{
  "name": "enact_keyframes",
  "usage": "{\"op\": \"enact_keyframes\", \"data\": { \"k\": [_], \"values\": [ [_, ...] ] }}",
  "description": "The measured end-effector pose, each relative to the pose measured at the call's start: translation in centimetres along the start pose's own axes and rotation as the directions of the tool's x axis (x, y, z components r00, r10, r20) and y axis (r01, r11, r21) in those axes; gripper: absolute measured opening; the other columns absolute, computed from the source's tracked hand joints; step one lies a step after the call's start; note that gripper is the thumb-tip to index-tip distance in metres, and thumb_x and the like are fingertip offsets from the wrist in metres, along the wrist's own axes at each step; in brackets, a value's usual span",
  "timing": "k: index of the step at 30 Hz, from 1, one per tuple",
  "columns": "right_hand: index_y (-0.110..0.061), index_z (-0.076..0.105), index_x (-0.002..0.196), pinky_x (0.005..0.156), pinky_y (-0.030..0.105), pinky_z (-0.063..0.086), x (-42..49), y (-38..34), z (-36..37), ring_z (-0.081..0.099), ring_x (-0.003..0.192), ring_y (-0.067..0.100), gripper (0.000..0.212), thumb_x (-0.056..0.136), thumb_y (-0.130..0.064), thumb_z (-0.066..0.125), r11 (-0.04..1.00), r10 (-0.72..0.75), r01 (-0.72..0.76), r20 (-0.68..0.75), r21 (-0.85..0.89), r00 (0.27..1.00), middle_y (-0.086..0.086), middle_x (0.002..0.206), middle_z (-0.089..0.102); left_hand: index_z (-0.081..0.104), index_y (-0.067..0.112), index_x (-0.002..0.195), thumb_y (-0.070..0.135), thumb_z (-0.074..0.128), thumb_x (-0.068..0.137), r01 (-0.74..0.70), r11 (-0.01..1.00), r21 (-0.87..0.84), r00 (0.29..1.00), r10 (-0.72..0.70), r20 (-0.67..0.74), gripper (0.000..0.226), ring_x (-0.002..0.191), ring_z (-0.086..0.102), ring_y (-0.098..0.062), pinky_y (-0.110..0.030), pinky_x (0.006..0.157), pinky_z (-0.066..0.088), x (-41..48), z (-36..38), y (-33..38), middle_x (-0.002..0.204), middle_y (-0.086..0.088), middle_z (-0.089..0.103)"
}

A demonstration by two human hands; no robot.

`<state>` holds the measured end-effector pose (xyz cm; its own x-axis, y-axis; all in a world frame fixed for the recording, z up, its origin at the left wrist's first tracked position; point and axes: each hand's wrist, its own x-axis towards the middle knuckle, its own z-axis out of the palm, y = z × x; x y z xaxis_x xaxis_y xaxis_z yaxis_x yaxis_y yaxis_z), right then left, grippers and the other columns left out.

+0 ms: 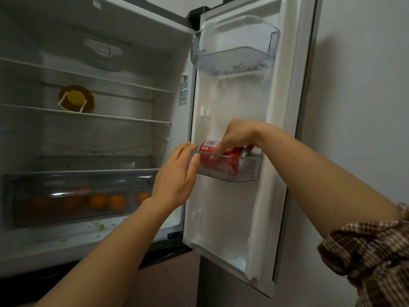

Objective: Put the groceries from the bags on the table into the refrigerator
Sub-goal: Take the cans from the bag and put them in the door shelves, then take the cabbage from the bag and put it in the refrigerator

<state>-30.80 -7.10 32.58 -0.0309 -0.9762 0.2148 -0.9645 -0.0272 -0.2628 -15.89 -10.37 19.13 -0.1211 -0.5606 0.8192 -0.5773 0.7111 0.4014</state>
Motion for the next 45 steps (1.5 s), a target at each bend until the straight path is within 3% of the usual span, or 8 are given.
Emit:
{"op": "enact_keyframes", "data": {
  "k": [5,12,15,21,24,30,34,45],
  "values": [
    [-0.002,0.073,0.099,0.086,0.04,0.056,-0.3,-0.4,0.9,0.068,0.091,0.026,0.035,0.076,-0.028,0.079,0.974,-0.141,0.178,-0.235,0.141,0.962,0.014,0.1,0.072,0.023,0.035,0.148,0.043,0.027,0.101,0.128,0.991,-0.037,0.991,-0.127,0.03,0.048,0.142,0.019,-0.006,-0.034,0.113,0.022,-1.1,-1.1,-0.9,0.157,0.01,0.021],
    [-0.013,0.07,0.109,0.089,0.032,0.05,-2.3,-5.3,3.8,0.062,0.103,0.024,0.031,0.08,-0.024,0.066,0.918,-0.31,0.387,-0.455,0.083,0.835,0.008,0.111,0.068,0.027,0.032,0.148,0.04,0.032,0.101,0.232,0.966,0.113,0.972,-0.234,0.005,0.048,0.142,0.024,-0.011,-0.037,0.113,0.025,-4.7,-7.2,-2.4,0.156,0.006,0.024],
    [-0.014,0.067,0.115,0.094,0.037,0.049,-5.1,-8.3,6.8,0.06,0.109,0.025,0.035,0.083,-0.027,0.063,0.873,-0.413,0.482,-0.412,0.074,0.812,0.007,0.118,0.066,0.034,0.028,0.146,0.04,0.033,0.1,0.279,0.934,0.224,0.96,-0.278,-0.035,0.047,0.141,0.026,-0.012,-0.037,0.114,0.027,-8.1,-12.0,-3.3,0.154,0.004,0.03],
    [-0.016,0.064,0.117,0.092,0.043,0.05,-12.8,-15.0,15.1,0.059,0.111,0.025,0.036,0.085,-0.033,0.063,0.8,-0.536,0.566,-0.186,0.199,0.823,0.007,0.12,0.065,0.042,0.019,0.139,0.034,0.037,0.099,0.405,0.794,0.454,0.911,-0.394,-0.124,0.044,0.131,0.04,-0.022,-0.04,0.105,0.036,-18.5,-22.9,-2.8,0.143,-0.002,0.043],
    [-0.016,0.064,0.115,0.09,0.04,0.051,-18.1,-18.7,18.3,0.06,0.108,0.024,0.035,0.086,-0.035,0.063,0.748,-0.603,0.613,-0.125,0.255,0.788,0.005,0.116,0.065,0.047,0.018,0.135,0.031,0.04,0.098,0.445,0.728,0.522,0.889,-0.429,-0.159,0.04,0.127,0.043,-0.023,-0.04,0.101,0.039,-24.4,-28.3,-1.4,0.139,-0.004,0.047],
    [-0.013,0.061,0.117,0.085,0.04,0.051,-30.4,-26.9,23.6,0.06,0.105,0.026,0.036,0.087,-0.033,0.06,0.624,-0.746,0.724,-0.05,0.293,0.664,0.007,0.117,0.063,0.046,0.016,0.135,0.029,0.038,0.099,0.575,0.537,0.617,0.798,-0.537,-0.275,0.039,0.127,0.042,-0.025,-0.037,0.102,0.036,-36.1,-39.2,3.5,0.14,-0.007,0.046],
    [-0.015,0.046,0.138,0.097,0.045,0.047,-38.7,-32.2,26.5,0.05,0.123,0.027,0.054,0.091,-0.039,0.056,0.531,-0.825,0.777,-0.004,0.338,0.565,0.007,0.138,0.051,0.043,0.015,0.138,0.028,0.037,0.1,0.67,0.384,0.636,0.706,-0.595,-0.384,0.042,0.133,0.036,-0.024,-0.04,0.107,0.032,-43.8,-46.6,7.6,0.145,-0.008,0.04],
    [-0.015,0.035,0.143,0.106,0.047,0.034,-61.8,-48.5,32.1,0.032,0.135,0.028,0.059,0.093,-0.042,0.051,0.167,-0.98,0.902,-0.035,0.399,0.197,0.006,0.147,0.039,0.038,0.015,0.141,0.029,0.034,0.099,0.798,-0.103,0.593,0.434,-0.584,-0.686,0.044,0.135,0.031,-0.026,-0.042,0.109,0.03,-63.3,-64.2,17.9,0.149,-0.01,0.034]
  ]
}}
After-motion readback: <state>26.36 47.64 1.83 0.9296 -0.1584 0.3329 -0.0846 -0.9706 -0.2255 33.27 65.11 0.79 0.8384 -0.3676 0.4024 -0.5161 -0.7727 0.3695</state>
